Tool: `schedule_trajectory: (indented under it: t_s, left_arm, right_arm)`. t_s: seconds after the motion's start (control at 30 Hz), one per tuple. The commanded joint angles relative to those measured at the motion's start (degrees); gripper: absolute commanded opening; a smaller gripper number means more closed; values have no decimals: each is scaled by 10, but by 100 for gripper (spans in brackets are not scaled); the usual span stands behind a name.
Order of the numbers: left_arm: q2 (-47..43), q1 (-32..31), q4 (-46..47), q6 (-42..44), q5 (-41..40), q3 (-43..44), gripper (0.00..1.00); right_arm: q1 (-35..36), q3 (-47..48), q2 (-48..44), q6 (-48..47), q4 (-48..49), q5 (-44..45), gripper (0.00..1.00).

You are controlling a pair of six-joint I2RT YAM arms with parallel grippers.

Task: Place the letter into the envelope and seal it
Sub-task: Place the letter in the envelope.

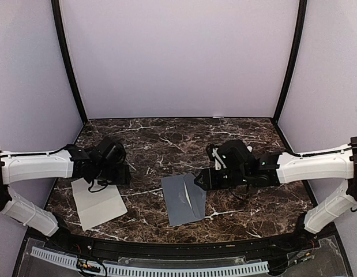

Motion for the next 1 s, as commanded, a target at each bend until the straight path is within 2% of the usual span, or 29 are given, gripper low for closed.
schedule_trajectory:
  t_s: [0.0, 0.1, 0.4, 0.63, 0.83, 0.97]
  left_arm:
    - [-15, 65, -89, 25, -36, -6, 68]
    - [-34, 110, -61, 22, -9, -37, 69]
    - [-55, 154, 45, -10, 87, -116, 77]
    - [-57, 153, 88, -34, 170, -158, 71]
    - [-58, 127, 49, -35, 137, -156, 70]
    - [-60, 111, 76, -44, 161, -168, 70]
  right_arm:
    - [-6, -34, -42, 2, 39, -2, 50]
    - [-6, -54, -67, 2, 45, -4, 51]
    - [-10, -100, -127, 10, 57, -2, 53]
    - [-12, -120, -141, 19, 57, 1, 54]
    - [-12, -116, -122, 23, 71, -9, 54]
    - [-12, -106, -98, 23, 79, -18, 54]
